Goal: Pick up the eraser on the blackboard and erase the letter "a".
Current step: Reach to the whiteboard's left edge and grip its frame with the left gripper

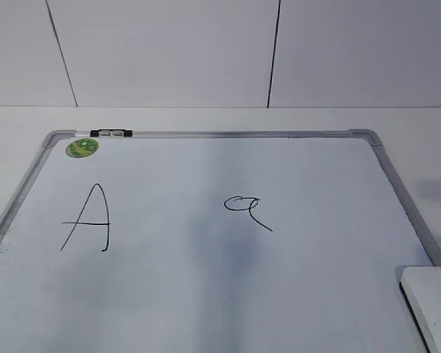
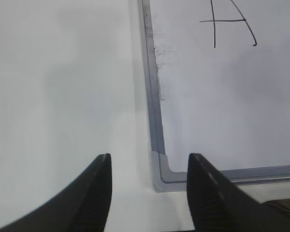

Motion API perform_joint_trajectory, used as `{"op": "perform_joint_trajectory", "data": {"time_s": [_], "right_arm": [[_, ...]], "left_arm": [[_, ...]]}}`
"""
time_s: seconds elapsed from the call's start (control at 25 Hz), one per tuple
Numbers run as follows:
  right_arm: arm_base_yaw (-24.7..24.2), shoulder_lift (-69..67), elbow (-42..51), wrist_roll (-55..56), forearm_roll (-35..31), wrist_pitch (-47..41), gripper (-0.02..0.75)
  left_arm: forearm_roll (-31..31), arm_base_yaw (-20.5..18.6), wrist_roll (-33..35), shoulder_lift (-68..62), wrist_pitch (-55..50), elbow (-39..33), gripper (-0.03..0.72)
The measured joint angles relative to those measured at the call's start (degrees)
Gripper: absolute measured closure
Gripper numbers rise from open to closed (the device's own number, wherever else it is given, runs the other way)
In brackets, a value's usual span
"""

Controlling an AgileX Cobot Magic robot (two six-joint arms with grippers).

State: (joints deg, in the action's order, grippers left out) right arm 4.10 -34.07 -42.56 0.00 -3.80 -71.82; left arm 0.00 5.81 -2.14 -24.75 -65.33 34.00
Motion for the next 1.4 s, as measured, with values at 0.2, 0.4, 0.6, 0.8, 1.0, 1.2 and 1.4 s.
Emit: {"op": "perform_joint_trajectory", "data": {"time_s": [0.2, 0.4, 0.6, 0.8, 1.0, 1.2, 1.4], "right_arm": [[0.0, -3.5, 0.0, 0.3, 0.0, 0.0, 0.186], [0.0, -4.3, 0.0, 0.4, 0.0, 0.0, 0.186], [0.0, -4.3, 0.0, 0.8, -0.1, 0.0, 0.186], [0.0, -4.3, 0.0, 0.9, -1.1, 0.0, 0.186], [0.0, -4.3, 0.0, 1.0, -2.4, 0.0, 0.186], [0.0, -4.3, 0.0, 1.0, -2.7, 0.0, 0.186], [0.0, -4.3, 0.0, 1.0, -2.7, 0.0, 0.186]], "left_arm": [[0.0, 0.0, 0.0, -12.6, 0.1, 4.2, 0.325], [0.0, 0.0, 0.0, -26.0, 1.4, 10.2, 0.329], [0.0, 0.0, 0.1, -37.5, 2.6, 16.3, 0.33], [0.0, 0.0, 1.3, -47.5, 3.3, 22.6, 0.335], [0.0, 0.0, 2.1, -56.5, 4.7, 27.8, 0.336], [-0.4, 0.0, 4.2, -64.4, 6.8, 30.0, 0.339], [-1.4, -0.4, 5.3, -70.6, 9.4, 30.1, 0.345]]}}
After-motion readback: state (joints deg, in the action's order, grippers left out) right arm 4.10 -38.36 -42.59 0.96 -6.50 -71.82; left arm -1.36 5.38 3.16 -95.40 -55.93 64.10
